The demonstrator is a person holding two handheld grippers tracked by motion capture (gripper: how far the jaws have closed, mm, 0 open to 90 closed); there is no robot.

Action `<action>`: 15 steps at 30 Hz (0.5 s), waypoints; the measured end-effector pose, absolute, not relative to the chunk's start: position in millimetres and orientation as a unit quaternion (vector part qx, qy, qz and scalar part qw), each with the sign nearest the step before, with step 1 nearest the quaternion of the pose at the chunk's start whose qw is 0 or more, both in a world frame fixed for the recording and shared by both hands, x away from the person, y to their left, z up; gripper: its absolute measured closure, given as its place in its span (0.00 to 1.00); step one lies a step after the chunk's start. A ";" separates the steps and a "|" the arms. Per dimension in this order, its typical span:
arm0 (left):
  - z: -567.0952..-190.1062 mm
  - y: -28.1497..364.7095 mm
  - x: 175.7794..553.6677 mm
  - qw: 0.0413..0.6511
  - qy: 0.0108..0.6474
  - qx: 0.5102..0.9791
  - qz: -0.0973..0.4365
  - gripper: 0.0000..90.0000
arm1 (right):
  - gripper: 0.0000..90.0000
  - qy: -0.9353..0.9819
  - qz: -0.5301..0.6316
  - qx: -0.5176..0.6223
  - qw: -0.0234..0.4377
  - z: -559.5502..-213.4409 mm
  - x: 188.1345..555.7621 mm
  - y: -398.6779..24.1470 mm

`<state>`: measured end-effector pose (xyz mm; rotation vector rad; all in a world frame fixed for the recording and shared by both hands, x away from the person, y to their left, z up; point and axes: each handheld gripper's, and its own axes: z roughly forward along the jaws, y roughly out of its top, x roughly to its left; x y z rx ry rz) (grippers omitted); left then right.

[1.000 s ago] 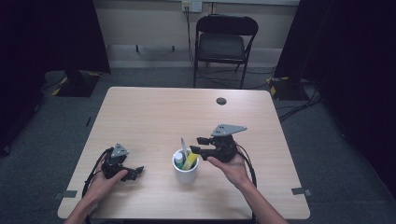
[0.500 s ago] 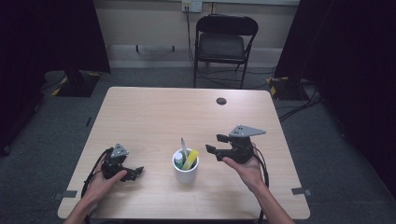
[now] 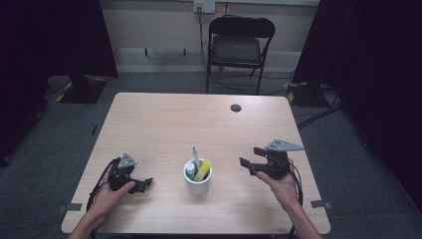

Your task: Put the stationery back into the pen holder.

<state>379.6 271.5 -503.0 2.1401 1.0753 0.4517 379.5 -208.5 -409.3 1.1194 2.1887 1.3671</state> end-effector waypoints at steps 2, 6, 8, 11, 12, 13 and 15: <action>-502.9 271.6 379.7 0.345 0.413 0.825 0.174 0.00 | 0.28 0.769 0.471 0.399 0.168 -412.9 379.6 -214.1; -502.9 271.7 379.8 0.344 0.413 0.825 0.174 0.00 | 0.26 0.770 0.457 0.410 0.171 -420.7 379.4 -223.5; -503.0 271.5 379.7 0.345 0.414 0.824 0.174 0.00 | 0.25 0.771 0.447 0.419 0.173 -426.5 379.8 -229.4; -503.0 271.5 379.7 0.345 0.414 0.824 0.174 0.00 | 0.25 0.772 0.432 0.434 0.173 -435.6 382.7 -237.1; -503.1 271.5 379.7 0.346 0.414 0.824 0.174 0.00 | 0.25 0.772 0.425 0.438 0.179 -439.9 383.7 -240.1; -503.1 271.4 379.7 0.346 0.415 0.823 0.174 0.00 | 0.25 0.773 0.416 0.442 0.183 -445.2 385.0 -242.6; -503.2 271.3 379.7 0.347 0.415 0.823 0.174 0.00 | 0.24 0.773 0.403 0.457 0.175 -456.7 388.5 -248.4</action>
